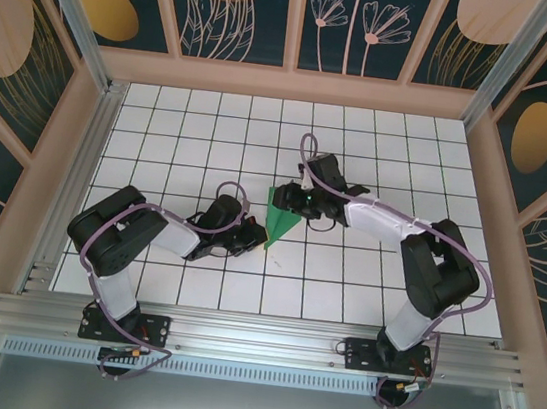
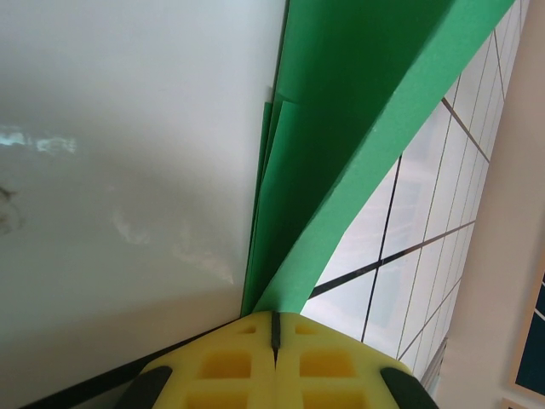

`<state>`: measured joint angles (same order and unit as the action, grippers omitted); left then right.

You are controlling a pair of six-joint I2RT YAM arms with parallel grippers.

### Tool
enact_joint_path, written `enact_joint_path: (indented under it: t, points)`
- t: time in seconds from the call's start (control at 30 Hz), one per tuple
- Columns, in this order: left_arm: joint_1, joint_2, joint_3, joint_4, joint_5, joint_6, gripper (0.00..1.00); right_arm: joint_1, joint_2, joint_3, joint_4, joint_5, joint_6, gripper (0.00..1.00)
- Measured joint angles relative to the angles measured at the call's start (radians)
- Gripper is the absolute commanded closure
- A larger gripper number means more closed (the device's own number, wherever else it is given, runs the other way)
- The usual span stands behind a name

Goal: Fold a paper plane with a square sheet of paper (pick it up from the middle)
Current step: Fourth fold the wing at the center of the table.

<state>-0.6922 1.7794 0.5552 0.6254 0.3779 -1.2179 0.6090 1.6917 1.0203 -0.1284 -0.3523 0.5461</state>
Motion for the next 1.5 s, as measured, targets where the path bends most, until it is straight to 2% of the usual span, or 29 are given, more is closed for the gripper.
enact_joint_path:
  t: [0.13,0.37,0.6,1.0,1.3,1.5]
  points:
    - [0.0,0.0,0.0,0.0,0.0,0.0,1.0,-0.015,0.029,-0.068,0.072,-0.09,-0.005,0.68]
    - [0.0,0.0,0.0,0.0,0.0,0.0,1.0,-0.05,0.095,-0.102,0.196,-0.194,-0.006,0.76]
    - [0.001,0.003,0.0,0.003,0.005,0.0,1.0,-0.053,0.141,-0.098,0.246,-0.244,-0.011,0.77]
    - [0.006,0.007,0.0,0.009,0.016,-0.004,1.0,-0.053,0.228,-0.02,0.22,-0.246,-0.028,0.79]
    - [0.006,0.007,0.0,0.009,0.016,-0.004,1.0,-0.053,0.229,-0.008,0.208,-0.225,-0.036,0.76]
    - [0.006,0.008,0.0,0.009,0.018,-0.004,1.0,-0.05,0.176,-0.013,0.208,-0.225,-0.036,0.75]
